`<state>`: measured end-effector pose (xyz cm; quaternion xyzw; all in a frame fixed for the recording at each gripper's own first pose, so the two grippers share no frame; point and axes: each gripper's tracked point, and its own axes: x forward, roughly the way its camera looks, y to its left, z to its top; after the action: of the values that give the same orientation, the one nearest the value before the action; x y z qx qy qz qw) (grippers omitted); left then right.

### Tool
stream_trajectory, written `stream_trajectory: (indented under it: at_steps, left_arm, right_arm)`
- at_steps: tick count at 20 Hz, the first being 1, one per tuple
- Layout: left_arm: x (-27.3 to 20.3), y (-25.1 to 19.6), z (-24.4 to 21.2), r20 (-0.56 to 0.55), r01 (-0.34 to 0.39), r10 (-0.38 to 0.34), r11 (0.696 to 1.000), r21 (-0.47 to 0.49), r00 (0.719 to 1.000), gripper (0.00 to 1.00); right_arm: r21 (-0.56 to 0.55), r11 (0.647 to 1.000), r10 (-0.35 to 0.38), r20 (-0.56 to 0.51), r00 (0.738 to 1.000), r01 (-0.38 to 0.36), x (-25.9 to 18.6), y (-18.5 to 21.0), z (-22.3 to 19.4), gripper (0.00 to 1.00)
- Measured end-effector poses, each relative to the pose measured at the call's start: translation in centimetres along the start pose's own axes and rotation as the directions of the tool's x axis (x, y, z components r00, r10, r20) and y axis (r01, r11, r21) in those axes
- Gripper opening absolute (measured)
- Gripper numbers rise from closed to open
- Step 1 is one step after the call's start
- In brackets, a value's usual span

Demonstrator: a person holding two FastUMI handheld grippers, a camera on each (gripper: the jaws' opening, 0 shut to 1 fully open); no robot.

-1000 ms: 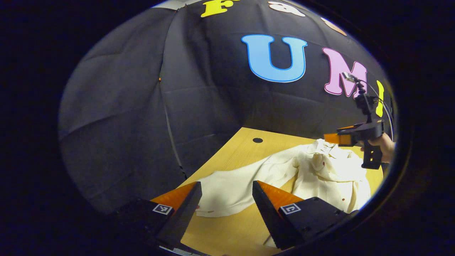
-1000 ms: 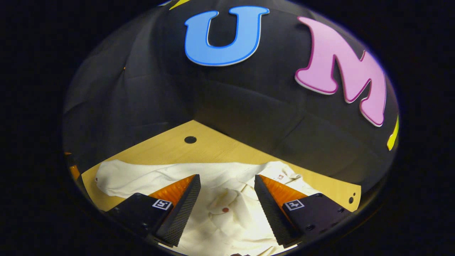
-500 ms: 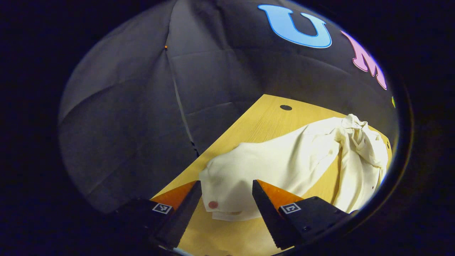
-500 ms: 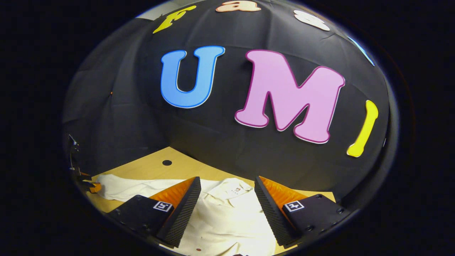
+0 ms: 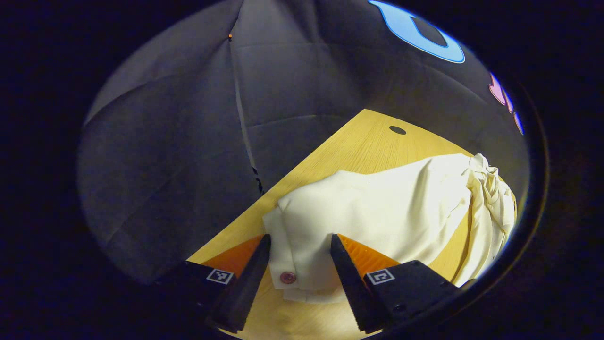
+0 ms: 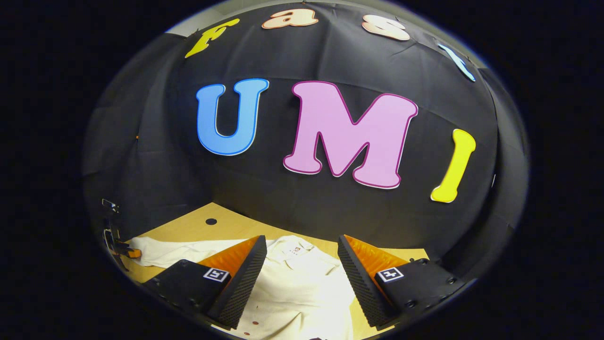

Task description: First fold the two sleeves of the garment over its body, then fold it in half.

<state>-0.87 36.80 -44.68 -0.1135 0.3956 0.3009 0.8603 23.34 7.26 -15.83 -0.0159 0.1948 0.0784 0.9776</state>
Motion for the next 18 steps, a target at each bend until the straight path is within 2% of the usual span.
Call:
stream_trajectory:
  at_steps: [1,3,4,5,7,8,9,10,13,16,18]
  left_arm:
    - [0.2,-0.1,0.2,-0.001,0.002,-0.002,1.0,0.015,1.0,0.77]
    - [0.1,-0.7,0.4,-0.012,0.02,-0.019,0.999,0.05,1.0,0.32]
    - [0.2,-1.0,0.5,-0.014,0.029,-0.027,0.996,0.082,1.0,0.31]
    - [0.3,-1.4,0.7,-0.016,0.028,-0.026,0.993,0.114,1.0,0.17]
    - [0.2,-2.5,1.4,-0.031,0.057,-0.053,0.987,0.153,0.998,0.07]
    - [0.0,-3.1,2.4,-0.02,0.067,-0.064,0.984,0.168,0.998,0.07]
    - [-0.3,-3.7,4.0,0.017,0.061,-0.065,0.981,0.182,0.998,0.02]
    - [-0.9,-4.8,5.8,0.052,0.073,-0.085,0.979,0.19,0.995,0.06]
    - [-3.4,-10.8,11.0,0.125,0.157,-0.186,0.964,0.214,0.975,0.06]
    - [-7.2,-18.6,16.0,0.212,0.232,-0.301,0.927,0.296,0.93,0.06]
    - [-10.2,-25.0,18.2,0.247,0.299,-0.402,0.882,0.365,0.882,0.06]
  right_arm:
    - [0.002,1.0,-0.008,-0.005,1.0,0.008,-0.2,-0.2,-0.2,0.97]
    - [0.006,1.0,-0.024,-0.01,1.0,0.024,-1.0,-1.0,-0.7,0.97]
    - [0.012,1.0,-0.029,-0.015,0.999,0.029,-1.6,-1.6,-1.1,0.97]
    - [0.02,0.999,-0.028,-0.023,0.999,0.028,-1.8,-2.0,-1.4,0.97]
    - [0.028,0.998,-0.053,-0.021,0.998,0.054,-2.2,-3.3,-1.5,0.97]
    - [0.034,0.997,-0.069,-0.016,0.997,0.069,-2.5,-4.1,-1.5,0.97]
    - [0.039,0.996,-0.081,-0.014,0.997,0.082,-3.0,-4.9,-1.6,0.97]
    - [0.041,0.994,-0.097,-0.016,0.995,0.098,-3.4,-6.0,-1.8,0.97]
    - [0.045,0.987,-0.152,-0.021,0.988,0.153,-4.5,-9.1,-2.3,0.97]
    - [0.044,0.976,-0.211,-0.039,0.977,0.212,-5.6,-12.1,-3.6,0.97]
    - [0.047,0.969,-0.24,-0.055,0.969,0.243,-6.3,-13.7,-4.6,0.97]
